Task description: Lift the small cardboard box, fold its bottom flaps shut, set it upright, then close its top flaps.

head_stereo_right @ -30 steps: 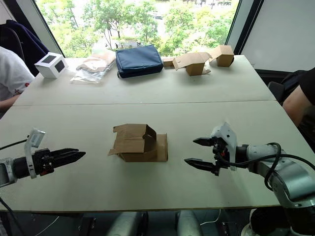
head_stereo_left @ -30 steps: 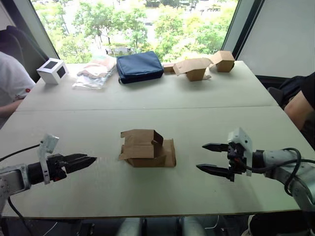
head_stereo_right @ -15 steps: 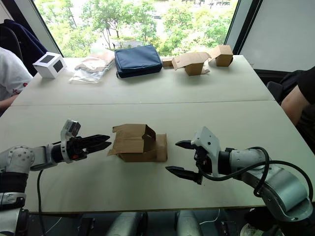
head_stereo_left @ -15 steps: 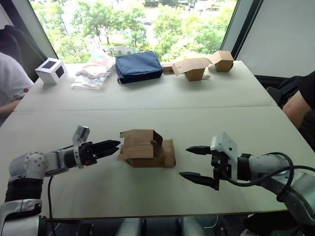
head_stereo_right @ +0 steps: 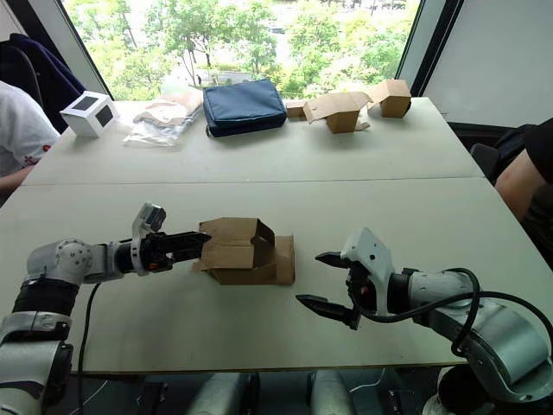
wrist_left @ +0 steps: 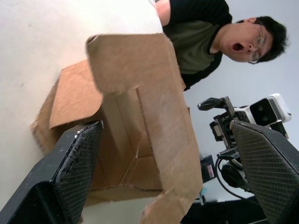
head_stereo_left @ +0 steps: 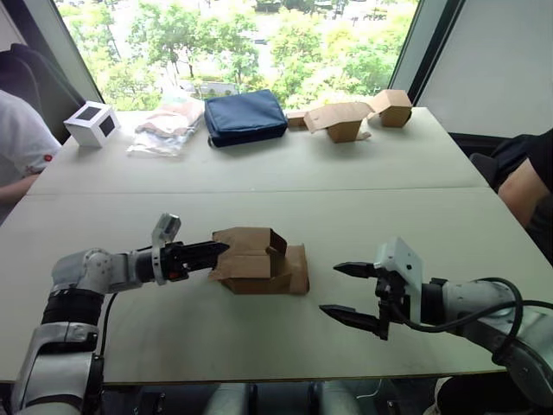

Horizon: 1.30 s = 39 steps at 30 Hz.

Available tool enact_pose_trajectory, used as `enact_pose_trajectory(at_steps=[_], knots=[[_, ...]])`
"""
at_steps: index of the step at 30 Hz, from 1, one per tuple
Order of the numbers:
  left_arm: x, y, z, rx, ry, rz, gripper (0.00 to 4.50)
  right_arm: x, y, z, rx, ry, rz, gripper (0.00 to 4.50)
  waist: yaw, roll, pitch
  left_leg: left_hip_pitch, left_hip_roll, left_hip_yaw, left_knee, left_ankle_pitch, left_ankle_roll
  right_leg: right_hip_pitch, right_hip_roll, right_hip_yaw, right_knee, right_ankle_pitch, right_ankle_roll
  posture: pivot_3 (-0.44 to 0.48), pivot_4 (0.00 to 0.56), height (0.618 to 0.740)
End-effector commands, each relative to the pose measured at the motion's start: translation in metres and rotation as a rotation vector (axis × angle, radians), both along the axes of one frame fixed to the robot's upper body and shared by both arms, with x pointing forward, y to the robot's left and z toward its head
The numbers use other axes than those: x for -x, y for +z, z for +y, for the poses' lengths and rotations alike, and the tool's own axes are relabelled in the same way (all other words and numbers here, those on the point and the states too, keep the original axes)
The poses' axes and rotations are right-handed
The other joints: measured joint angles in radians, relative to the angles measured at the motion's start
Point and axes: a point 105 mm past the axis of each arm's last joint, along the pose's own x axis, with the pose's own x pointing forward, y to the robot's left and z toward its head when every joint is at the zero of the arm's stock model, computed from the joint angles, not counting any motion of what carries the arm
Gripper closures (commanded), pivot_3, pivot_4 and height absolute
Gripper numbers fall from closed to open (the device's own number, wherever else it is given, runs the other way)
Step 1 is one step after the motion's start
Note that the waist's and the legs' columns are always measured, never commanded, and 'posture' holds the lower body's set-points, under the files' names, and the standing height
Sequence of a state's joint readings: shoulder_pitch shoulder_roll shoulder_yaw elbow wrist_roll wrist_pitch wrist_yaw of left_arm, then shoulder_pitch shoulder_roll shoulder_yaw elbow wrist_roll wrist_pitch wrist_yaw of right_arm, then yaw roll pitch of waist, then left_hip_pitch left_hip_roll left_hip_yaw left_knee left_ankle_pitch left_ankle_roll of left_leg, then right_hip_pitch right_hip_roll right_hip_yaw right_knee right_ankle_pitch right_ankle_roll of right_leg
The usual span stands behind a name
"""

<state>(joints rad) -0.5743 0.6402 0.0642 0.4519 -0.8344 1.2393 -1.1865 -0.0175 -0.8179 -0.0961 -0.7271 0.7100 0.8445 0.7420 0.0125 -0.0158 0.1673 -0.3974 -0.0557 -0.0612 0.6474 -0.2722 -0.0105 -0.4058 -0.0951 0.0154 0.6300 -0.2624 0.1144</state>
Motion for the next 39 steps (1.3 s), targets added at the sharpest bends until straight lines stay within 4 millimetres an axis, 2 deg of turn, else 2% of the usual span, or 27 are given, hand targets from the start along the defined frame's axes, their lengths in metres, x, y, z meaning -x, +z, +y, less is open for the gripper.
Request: enact_pose_trajectory(at_steps=[1, 15, 16, 17, 21, 22, 26, 27, 32, 36, 39], knots=[[-0.003, 0.01, -0.007, 0.013, -0.037, -0.039, 0.0, 0.001, 0.008, -0.001, 0.004, 0.001, -0.056, 0.05, 0.0, 0.0, 0.0, 0.0, 0.0, 0.0, 0.0, 0.0, 0.0, 0.0, 0.0, 0.0, 0.0, 0.0, 0.0, 0.0, 0.15, 0.74], [-0.008, 0.008, -0.026, 0.036, -0.088, -0.043, 0.0, -0.001, 0.004, 0.001, 0.009, -0.008, -0.071, 0.05, -0.001, 0.0, 0.0, 0.0, 0.0, 0.0, 0.0, 0.0, 0.0, 0.0, 0.001, 0.0, 0.0, 0.0, 0.0, 0.0, 0.15, 0.74], [-0.009, 0.008, -0.027, 0.04, -0.086, -0.044, 0.49, -0.001, 0.004, 0.001, 0.009, -0.009, -0.07, 0.0, -0.001, 0.0, 0.0, 0.0, 0.0, 0.0, 0.0, 0.0, 0.0, 0.0, 0.001, 0.0, 0.0, 0.0, 0.0, 0.0, 0.15, 0.74], [-0.01, 0.008, -0.027, 0.041, -0.086, -0.046, 0.68, -0.001, 0.003, 0.0, 0.009, -0.011, -0.069, 0.0, -0.001, 0.0, 0.0, 0.0, 0.0, 0.0, 0.0, 0.0, 0.0, 0.0, 0.001, 0.0, 0.0, 0.0, 0.0, 0.0, 0.15, 0.74], [-0.009, 0.008, -0.03, 0.042, -0.1, -0.058, 2.34, 0.0, 0.001, 0.0, 0.01, -0.014, -0.066, 0.0, -0.001, 0.0, 0.0, 0.0, 0.0, 0.0, 0.001, 0.0, 0.0, 0.0, 0.001, 0.0, 0.001, 0.0, 0.0, 0.0, 0.15, 0.74], [-0.009, 0.009, -0.031, 0.042, -0.106, -0.061, 2.55, 0.0, 0.001, 0.0, 0.01, -0.014, -0.065, 0.0, -0.001, 0.0, 0.0, 0.0, 0.0, 0.0, 0.001, 0.0, 0.0, 0.0, 0.001, 0.0, 0.001, 0.0, 0.0, 0.0, 0.15, 0.74], [-0.008, 0.011, -0.031, 0.037, -0.114, -0.071, 4.3, 0.001, 0.002, 0.0, -0.009, -0.017, -0.06, 0.0, -0.001, 0.0, 0.0, 0.0, 0.0, 0.0, 0.001, 0.0, 0.0, 0.0, 0.001, 0.0, 0.001, 0.0, 0.0, 0.0, 0.15, 0.74], [-0.008, 0.012, -0.031, 0.031, -0.112, -0.082, 4.47, 0.001, 0.002, 0.0, -0.023, -0.021, -0.059, 0.0, -0.001, 0.0, 0.0, 0.0, 0.0, 0.0, 0.001, 0.0, 0.0, 0.0, 0.001, 0.0, 0.001, 0.0, 0.0, 0.0, 0.15, 0.74], [-0.012, 0.023, -0.028, 0.033, -0.104, -0.161, 4.47, -0.007, 0.01, 0.0, -0.097, -0.065, -0.075, 0.0, -0.001, 0.0, 0.0, 0.0, 0.0, 0.0, 0.001, 0.0, 0.0, 0.0, 0.001, 0.0, 0.001, 0.0, 0.0, 0.0, 0.15, 0.74], [-0.016, 0.07, -0.029, 0.013, -0.12, -0.421, 4.47, -0.043, 0.047, -0.007, -0.328, -0.248, -0.196, 0.0, -0.003, -0.002, 0.001, 0.0, 0.001, 0.0, 0.001, 0.001, -0.001, 0.0, 0.001, 0.0, 0.001, 0.0, 0.0, 0.0, 0.15, 0.74], [-0.018, 0.101, -0.029, -0.039, -0.132, -0.605, 4.5, -0.064, 0.079, -0.011, -0.498, -0.347, -0.261, 0.76, -0.003, -0.002, 0.001, 0.0, 0.0, -0.001, 0.001, 0.001, -0.002, -0.001, 0.001, 0.0, 0.002, 0.0, 0.0, 0.0, 0.15, 0.74]])
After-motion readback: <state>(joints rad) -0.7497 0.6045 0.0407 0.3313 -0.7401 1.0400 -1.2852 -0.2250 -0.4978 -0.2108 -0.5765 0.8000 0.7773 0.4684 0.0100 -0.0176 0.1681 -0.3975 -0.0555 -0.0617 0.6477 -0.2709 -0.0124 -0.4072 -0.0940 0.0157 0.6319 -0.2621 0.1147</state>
